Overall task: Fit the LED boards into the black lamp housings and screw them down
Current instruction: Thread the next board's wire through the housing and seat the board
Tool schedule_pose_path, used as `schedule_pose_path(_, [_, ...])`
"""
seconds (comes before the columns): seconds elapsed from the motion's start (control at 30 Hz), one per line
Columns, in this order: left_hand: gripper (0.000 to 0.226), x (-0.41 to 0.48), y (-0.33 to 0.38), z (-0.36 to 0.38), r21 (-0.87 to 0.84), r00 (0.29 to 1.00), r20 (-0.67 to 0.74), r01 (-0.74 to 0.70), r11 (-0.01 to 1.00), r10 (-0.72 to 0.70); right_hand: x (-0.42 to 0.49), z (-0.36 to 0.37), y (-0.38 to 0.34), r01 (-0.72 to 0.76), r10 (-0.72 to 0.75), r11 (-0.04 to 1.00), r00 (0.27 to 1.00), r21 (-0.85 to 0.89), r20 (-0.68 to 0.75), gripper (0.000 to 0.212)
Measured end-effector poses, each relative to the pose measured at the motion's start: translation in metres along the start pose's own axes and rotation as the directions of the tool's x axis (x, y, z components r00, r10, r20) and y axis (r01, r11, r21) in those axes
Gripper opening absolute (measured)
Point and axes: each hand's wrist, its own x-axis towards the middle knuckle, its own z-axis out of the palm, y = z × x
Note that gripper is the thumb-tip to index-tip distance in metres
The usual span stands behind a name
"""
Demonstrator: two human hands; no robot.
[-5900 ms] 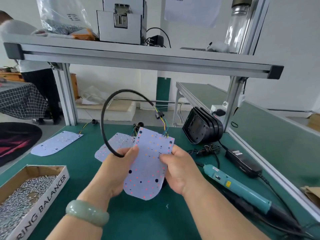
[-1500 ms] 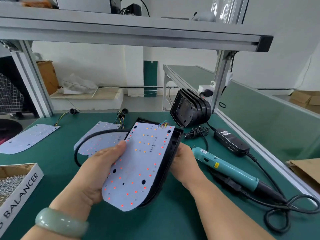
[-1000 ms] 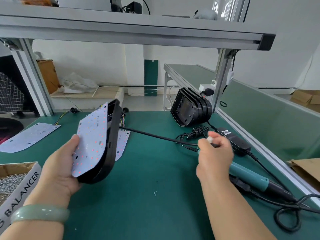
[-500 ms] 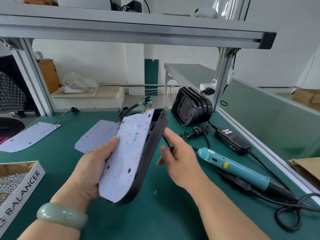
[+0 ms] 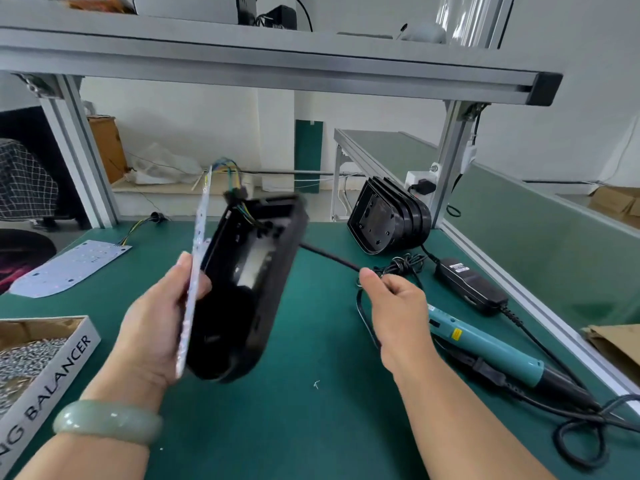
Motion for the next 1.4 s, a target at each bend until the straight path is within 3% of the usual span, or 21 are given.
schedule_pose_path(0.1, [0.046, 0.000, -0.006, 0.003, 0.049, 0.994, 0.082, 0.064, 0.997, -0.068, 0.005, -0.009, 0.006, -0.028, 0.036, 0.998, 0.988, 0.053, -0.153, 0.050])
schedule_pose_path(0.17, [0.041, 0.001, -0.011, 0.006, 0.149, 0.990, 0.124, 0.047, 0.988, -0.066, 0.004, -0.011, 0.006, 0.031, -0.047, 0.996, 0.980, -0.084, -0.195, 0.015])
schedule_pose_path(0.2, [0.040, 0.001, -0.011, 0.005, 0.181, 0.986, 0.154, 0.028, 0.983, -0.056, 0.003, -0.012, 0.004, 0.034, -0.066, 0.985, 0.981, -0.169, -0.185, 0.015])
schedule_pose_path(0.23, [0.039, 0.001, -0.011, 0.005, 0.202, 0.983, 0.181, 0.005, 0.979, -0.042, 0.001, -0.013, 0.004, 0.088, -0.131, 0.960, 0.980, -0.265, -0.149, 0.040])
schedule_pose_path(0.3, [0.039, 0.000, -0.012, 0.004, 0.222, 0.976, 0.214, -0.001, 0.975, -0.048, -0.005, -0.017, -0.001, 0.341, -0.366, 0.866, 0.930, -0.365, 0.001, 0.064])
schedule_pose_path(0.37, [0.039, -0.002, -0.014, 0.005, 0.240, 0.966, 0.251, -0.006, 0.971, -0.056, -0.014, -0.013, -0.008, 0.589, -0.536, 0.740, 0.808, -0.324, 0.245, 0.075])
schedule_pose_path(0.43, [0.039, -0.004, -0.016, 0.008, 0.270, 0.961, 0.274, -0.029, 0.962, -0.048, -0.019, -0.006, -0.008, 0.650, -0.538, 0.741, 0.724, -0.166, 0.431, 0.076])
schedule_pose_path(0.53, [0.035, -0.008, -0.018, 0.014, 0.304, 0.952, 0.305, -0.061, 0.951, -0.036, -0.026, 0.007, -0.011, 0.431, -0.468, 0.880, 0.719, 0.198, 0.515, 0.052])
schedule_pose_path(0.6, [0.035, -0.009, -0.019, 0.015, 0.269, 0.957, 0.287, -0.049, 0.962, -0.031, -0.026, 0.009, -0.009, 0.321, -0.420, 0.907, 0.757, 0.275, 0.501, 0.045])
schedule_pose_path(0.7, [0.034, -0.007, -0.016, 0.014, 0.198, 0.975, 0.220, -0.022, 0.980, -0.022, -0.019, 0.003, -0.006, 0.337, -0.328, 0.939, 0.809, 0.073, 0.488, 0.031])
schedule_pose_path(0.8, [0.042, -0.009, -0.013, 0.013, 0.211, 0.975, 0.219, -0.086, 0.974, 0.039, -0.013, 0.001, -0.006, 0.345, -0.271, 0.934, 0.852, -0.091, 0.448, 0.024])
schedule_pose_path(0.87, [0.044, -0.008, -0.012, 0.010, 0.123, 0.980, 0.191, -0.085, 0.989, 0.060, -0.012, 0.002, -0.004, 0.320, -0.241, 0.940, 0.868, -0.116, 0.435, 0.053])
schedule_pose_path(0.93, [0.038, -0.007, -0.011, 0.008, 0.039, 0.986, 0.154, -0.069, 0.997, 0.062, -0.011, 0.002, -0.004, 0.243, -0.164, 0.960, 0.892, -0.141, 0.422, 0.061])
schedule_pose_path(1.03, [0.037, -0.004, -0.015, 0.008, 0.188, 0.982, 0.182, -0.072, 0.979, 0.037, -0.009, 0.004, 0.003, 0.036, 0.006, 0.994, 0.927, -0.106, 0.375, 0.043])
schedule_pose_path(1.13, [0.042, -0.003, -0.021, 0.011, 0.279, 0.963, 0.269, -0.050, 0.959, -0.028, -0.008, 0.000, 0.002, 0.018, -0.007, 0.999, 0.935, -0.029, 0.355, 0.016])
schedule_pose_path(1.23, [0.045, -0.004, -0.024, 0.010, 0.315, 0.942, 0.327, -0.032, 0.949, -0.077, -0.006, -0.009, -0.009, 0.072, -0.110, 0.989, 0.942, 0.129, 0.319, 0.039])
schedule_pose_path(1.33, [0.044, -0.003, -0.026, 0.011, 0.314, 0.932, 0.352, -0.025, 0.949, -0.092, -0.011, -0.010, -0.018, 0.102, -0.144, 0.982, 0.949, 0.160, 0.279, 0.037])
schedule_pose_path(1.4, [0.049, -0.005, -0.025, 0.012, 0.320, 0.926, 0.366, -0.032, 0.947, -0.092, -0.013, -0.010, -0.026, -0.024, -0.065, 0.969, 0.935, 0.245, 0.349, 0.024])
